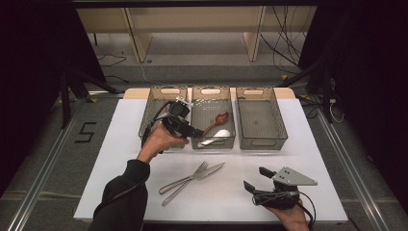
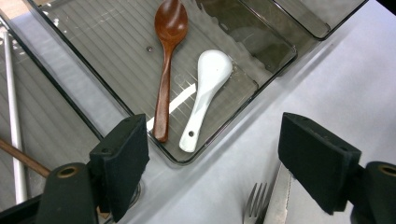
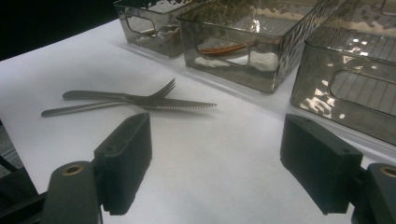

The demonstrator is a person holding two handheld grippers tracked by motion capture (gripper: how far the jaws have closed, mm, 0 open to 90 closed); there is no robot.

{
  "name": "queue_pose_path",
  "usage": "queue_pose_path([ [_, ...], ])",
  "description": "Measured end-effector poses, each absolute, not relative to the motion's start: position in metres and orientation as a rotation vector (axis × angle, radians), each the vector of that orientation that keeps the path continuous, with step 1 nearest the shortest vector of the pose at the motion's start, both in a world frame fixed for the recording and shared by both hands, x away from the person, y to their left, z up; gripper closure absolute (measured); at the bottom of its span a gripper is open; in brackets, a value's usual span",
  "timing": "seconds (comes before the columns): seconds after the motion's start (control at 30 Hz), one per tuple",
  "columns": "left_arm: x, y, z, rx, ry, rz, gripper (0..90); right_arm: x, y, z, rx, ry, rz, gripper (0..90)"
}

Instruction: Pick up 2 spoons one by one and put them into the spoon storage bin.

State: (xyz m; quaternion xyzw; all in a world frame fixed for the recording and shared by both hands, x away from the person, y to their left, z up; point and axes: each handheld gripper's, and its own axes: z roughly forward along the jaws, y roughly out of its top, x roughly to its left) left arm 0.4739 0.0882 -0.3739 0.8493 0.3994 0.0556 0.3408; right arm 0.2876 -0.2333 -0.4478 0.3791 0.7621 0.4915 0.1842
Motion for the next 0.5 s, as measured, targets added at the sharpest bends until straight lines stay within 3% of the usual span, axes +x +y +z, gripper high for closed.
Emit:
queue_pose_path([
  [0.5, 0.456, 0.105, -0.382, 2.186, 1.05, 0.149, 22.7, 0.288, -0.235, -0.448, 1.064, 2.145, 1.385, 25.9],
])
